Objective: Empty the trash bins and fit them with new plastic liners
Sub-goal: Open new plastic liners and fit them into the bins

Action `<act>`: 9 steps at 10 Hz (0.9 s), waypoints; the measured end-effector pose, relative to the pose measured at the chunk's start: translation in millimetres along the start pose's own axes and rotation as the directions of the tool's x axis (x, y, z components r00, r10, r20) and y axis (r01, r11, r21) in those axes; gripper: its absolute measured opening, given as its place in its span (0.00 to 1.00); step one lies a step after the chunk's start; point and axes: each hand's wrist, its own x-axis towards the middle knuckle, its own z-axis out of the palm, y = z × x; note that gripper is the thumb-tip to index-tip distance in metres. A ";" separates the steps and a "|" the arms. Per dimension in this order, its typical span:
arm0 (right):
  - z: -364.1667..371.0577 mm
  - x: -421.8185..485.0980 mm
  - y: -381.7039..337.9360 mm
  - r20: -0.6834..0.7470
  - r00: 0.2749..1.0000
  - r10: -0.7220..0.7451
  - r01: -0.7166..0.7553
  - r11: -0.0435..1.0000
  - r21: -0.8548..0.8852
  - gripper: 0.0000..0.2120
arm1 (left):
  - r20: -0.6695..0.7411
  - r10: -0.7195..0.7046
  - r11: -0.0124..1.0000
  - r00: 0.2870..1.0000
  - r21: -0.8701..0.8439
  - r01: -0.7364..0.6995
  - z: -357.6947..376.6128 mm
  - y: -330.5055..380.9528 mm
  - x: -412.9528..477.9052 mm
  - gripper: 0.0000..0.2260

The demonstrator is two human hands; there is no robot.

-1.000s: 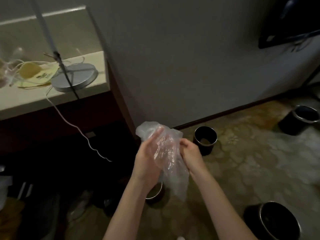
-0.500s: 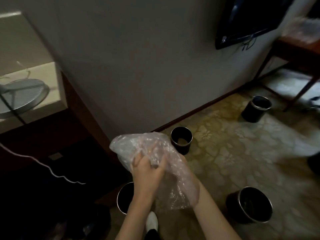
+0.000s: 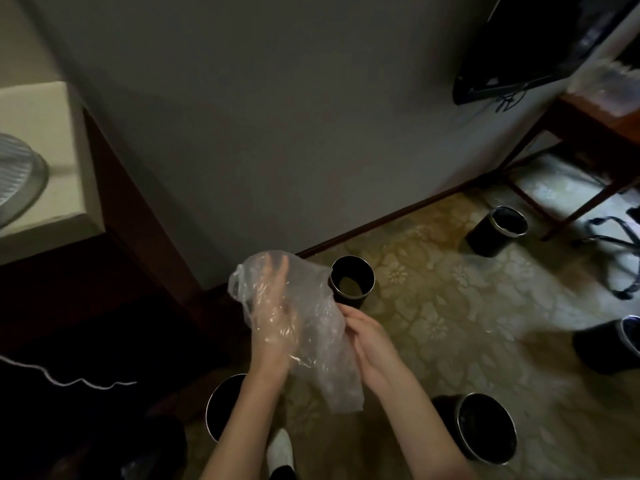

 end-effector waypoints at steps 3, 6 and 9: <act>43.5 -23.0 -63.1 0.014 0.656 -0.754 0.643 0.550 -0.533 0.07 | 0.149 0.059 0.989 0.987 0.127 -0.079 10.7 21.9 70.3 0.22; 52.9 -0.8 -103.4 0.170 0.908 -0.384 0.420 0.841 -0.340 0.11 | 0.159 0.068 0.995 0.985 0.066 -0.080 34.3 36.2 115.4 0.20; 14.6 92.1 -128.4 0.434 0.876 -0.213 0.481 0.473 -0.738 0.17 | 0.149 -0.075 0.991 0.986 -0.102 0.091 64.4 27.1 163.2 0.24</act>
